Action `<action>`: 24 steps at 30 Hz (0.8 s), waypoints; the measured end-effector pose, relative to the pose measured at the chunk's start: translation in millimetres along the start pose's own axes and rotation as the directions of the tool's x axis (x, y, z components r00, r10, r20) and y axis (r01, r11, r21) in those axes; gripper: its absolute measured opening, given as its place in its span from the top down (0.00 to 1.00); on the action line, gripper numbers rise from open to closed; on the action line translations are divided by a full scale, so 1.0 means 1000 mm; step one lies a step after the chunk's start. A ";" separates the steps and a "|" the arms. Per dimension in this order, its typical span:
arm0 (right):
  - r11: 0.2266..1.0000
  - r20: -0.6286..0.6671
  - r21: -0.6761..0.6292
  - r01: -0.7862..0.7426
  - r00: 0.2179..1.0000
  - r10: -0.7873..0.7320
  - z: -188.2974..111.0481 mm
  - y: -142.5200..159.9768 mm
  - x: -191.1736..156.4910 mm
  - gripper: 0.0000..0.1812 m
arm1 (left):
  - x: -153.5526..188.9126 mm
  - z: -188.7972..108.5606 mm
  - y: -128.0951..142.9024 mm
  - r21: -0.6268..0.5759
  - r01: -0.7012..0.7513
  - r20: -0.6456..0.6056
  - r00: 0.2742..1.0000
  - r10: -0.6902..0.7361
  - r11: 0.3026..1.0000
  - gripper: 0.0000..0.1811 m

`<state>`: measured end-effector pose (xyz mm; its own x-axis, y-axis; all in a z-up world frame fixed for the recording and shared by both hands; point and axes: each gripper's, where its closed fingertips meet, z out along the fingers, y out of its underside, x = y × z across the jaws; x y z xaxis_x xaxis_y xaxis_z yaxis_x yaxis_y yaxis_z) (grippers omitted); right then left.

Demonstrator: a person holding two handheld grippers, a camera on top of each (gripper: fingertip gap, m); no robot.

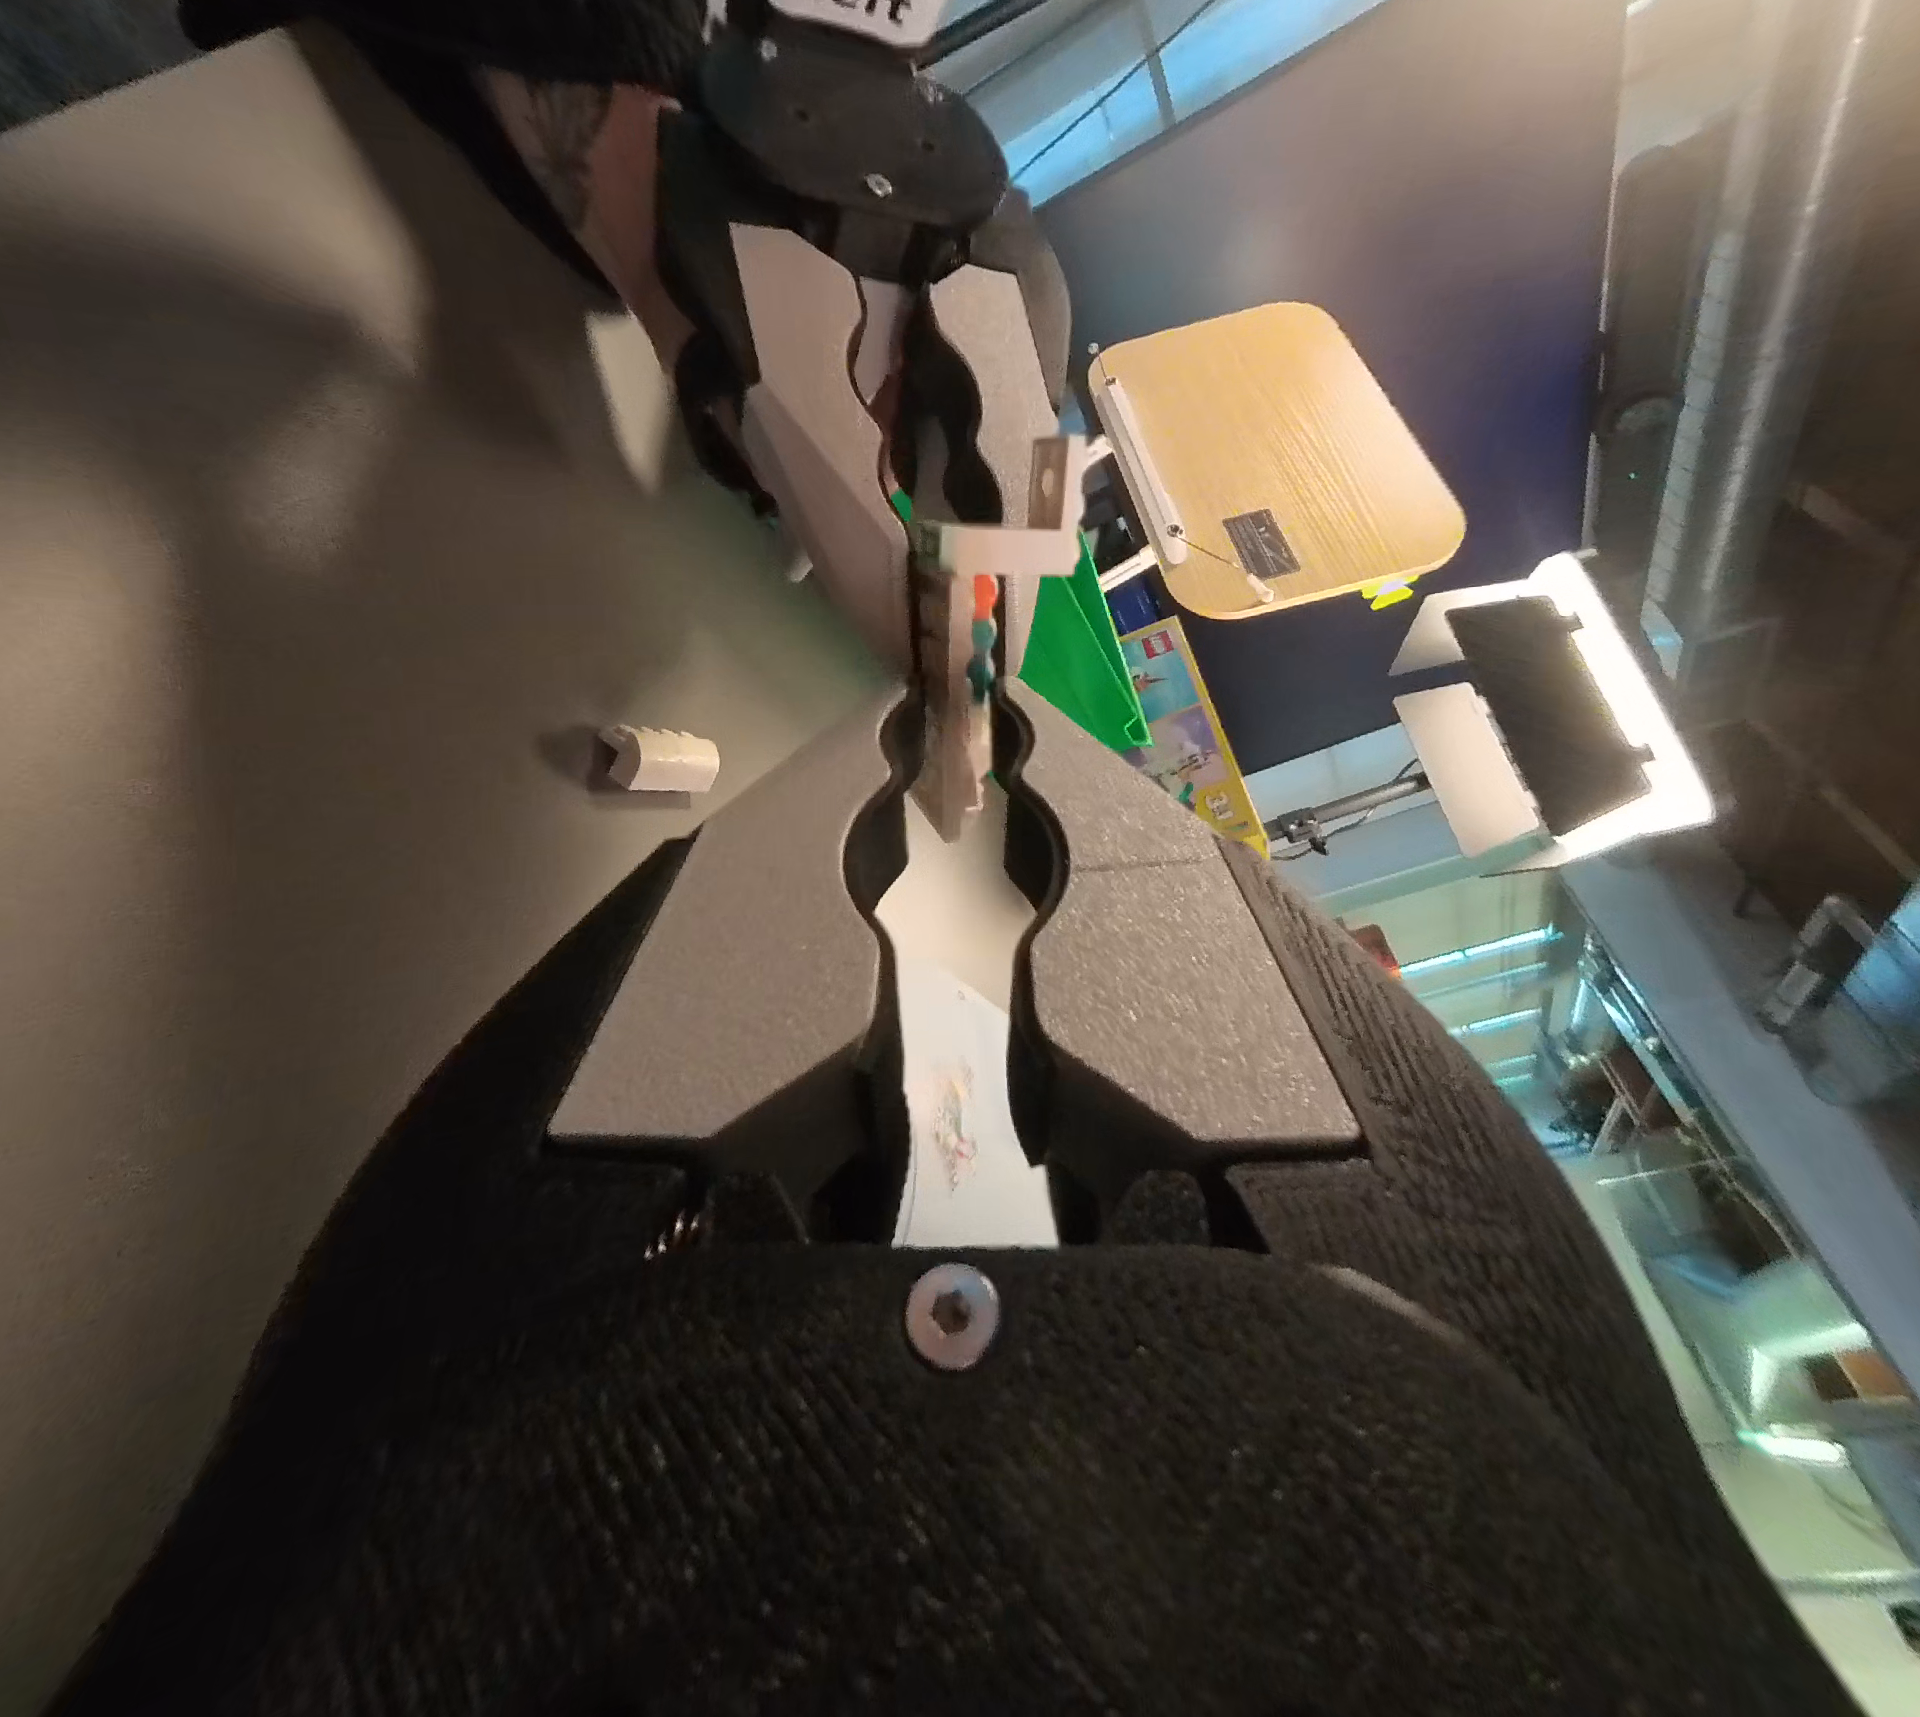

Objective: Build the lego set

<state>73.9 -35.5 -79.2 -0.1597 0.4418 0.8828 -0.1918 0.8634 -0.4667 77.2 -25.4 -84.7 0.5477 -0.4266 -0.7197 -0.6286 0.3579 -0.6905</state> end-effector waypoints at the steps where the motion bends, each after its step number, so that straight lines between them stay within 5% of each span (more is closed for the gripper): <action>1: 1.000 0.003 0.002 -0.027 1.000 0.027 -0.001 0.002 0.000 0.89 | -0.007 0.000 0.006 -0.039 -0.010 0.049 0.999 0.012 0.999 0.91; 5: 0.945 0.105 0.034 -0.325 0.942 0.320 -0.004 0.013 -0.002 0.79 | -0.036 -0.015 0.002 -0.032 -0.008 0.242 0.970 0.015 0.999 0.91; 9: 0.793 0.347 -0.047 -0.608 0.734 0.583 0.011 0.017 -0.027 0.76 | -0.043 -0.022 -0.010 0.012 -0.028 0.316 0.948 0.023 1.000 0.92; 13: 0.816 0.495 -0.199 -0.543 0.663 0.562 0.028 0.033 -0.056 0.75 | -0.042 -0.021 -0.005 0.001 -0.045 0.305 0.951 0.042 0.999 0.91; 19: 0.730 0.664 -0.368 -0.577 0.386 0.640 0.039 0.040 -0.073 0.77 | -0.037 -0.018 -0.003 -0.013 -0.080 0.287 0.955 0.081 0.997 0.91; 24: 0.754 0.687 -0.416 -0.509 0.367 0.627 0.042 0.045 -0.084 0.82 | -0.035 -0.016 -0.001 -0.022 -0.081 0.276 0.957 0.084 0.996 0.92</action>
<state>37.7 -43.8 -177.2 -0.8440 0.5364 -0.0049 0.3396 0.5273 -0.7788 49.4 -24.5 -57.7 0.6240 -0.1488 -0.7671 -0.6830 0.3729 -0.6280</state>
